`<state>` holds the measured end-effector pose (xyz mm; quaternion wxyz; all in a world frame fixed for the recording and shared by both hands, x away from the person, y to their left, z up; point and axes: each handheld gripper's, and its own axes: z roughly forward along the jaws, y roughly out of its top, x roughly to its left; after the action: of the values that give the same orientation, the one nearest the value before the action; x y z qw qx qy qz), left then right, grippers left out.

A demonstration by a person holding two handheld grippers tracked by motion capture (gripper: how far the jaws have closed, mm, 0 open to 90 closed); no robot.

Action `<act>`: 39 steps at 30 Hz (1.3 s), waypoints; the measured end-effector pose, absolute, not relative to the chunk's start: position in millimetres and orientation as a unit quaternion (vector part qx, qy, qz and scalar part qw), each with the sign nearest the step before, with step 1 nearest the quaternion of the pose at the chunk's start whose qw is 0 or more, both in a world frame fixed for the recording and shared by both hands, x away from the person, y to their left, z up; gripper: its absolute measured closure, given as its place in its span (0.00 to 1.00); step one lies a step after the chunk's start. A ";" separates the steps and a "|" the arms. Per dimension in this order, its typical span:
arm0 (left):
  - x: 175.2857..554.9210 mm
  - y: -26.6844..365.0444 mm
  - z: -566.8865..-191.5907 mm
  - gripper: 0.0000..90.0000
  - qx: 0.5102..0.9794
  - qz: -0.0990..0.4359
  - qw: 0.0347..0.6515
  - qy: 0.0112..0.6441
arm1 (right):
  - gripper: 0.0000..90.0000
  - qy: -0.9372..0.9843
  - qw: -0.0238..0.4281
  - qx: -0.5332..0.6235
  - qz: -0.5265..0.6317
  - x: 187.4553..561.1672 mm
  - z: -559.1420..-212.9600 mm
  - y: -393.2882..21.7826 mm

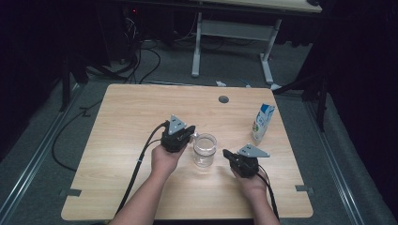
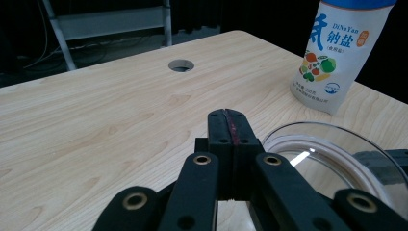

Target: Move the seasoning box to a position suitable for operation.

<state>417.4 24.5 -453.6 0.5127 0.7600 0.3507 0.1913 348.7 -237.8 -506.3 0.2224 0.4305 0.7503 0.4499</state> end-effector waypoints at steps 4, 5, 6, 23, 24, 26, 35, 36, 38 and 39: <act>417.9 22.3 -454.5 1.00 0.762 0.196 0.508 0.349 | 1.00 0.748 0.224 0.431 0.453 348.8 -505.5 -237.2; 418.3 20.8 -455.8 1.00 0.763 0.195 0.508 0.349 | 1.00 0.746 0.224 0.432 0.455 348.6 -504.6 -236.8; 418.3 20.8 -455.8 1.00 0.763 0.195 0.508 0.349 | 1.00 0.746 0.224 0.431 0.456 348.6 -504.4 -236.8; 416.9 18.1 -461.6 1.00 0.763 0.203 0.509 0.343 | 1.00 0.740 0.231 0.426 0.465 345.3 -498.9 -234.7; 416.9 18.2 -461.8 1.00 0.763 0.202 0.509 0.343 | 1.00 0.740 0.231 0.426 0.465 345.3 -498.9 -234.7; 416.9 18.4 -462.0 1.00 0.763 0.203 0.510 0.343 | 1.00 0.740 0.231 0.426 0.467 344.7 -498.2 -234.5; 417.1 19.4 -463.3 1.00 0.760 0.201 0.514 0.343 | 1.00 0.740 0.234 0.418 0.472 342.5 -495.2 -231.7; 417.1 19.4 -463.3 1.00 0.760 0.201 0.514 0.343 | 1.00 0.740 0.234 0.418 0.472 342.5 -495.2 -231.7; 417.1 19.4 -463.4 1.00 0.759 0.201 0.515 0.344 | 1.00 0.740 0.235 0.417 0.473 342.1 -494.4 -231.4; 417.3 19.7 -463.6 1.00 0.759 0.199 0.516 0.345 | 1.00 0.740 0.236 0.415 0.474 341.5 -493.4 -230.5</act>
<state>417.3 19.7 -463.6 0.5158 0.7586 0.3446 0.1992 341.5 -230.5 -493.4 0.2362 0.4155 0.7396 0.4739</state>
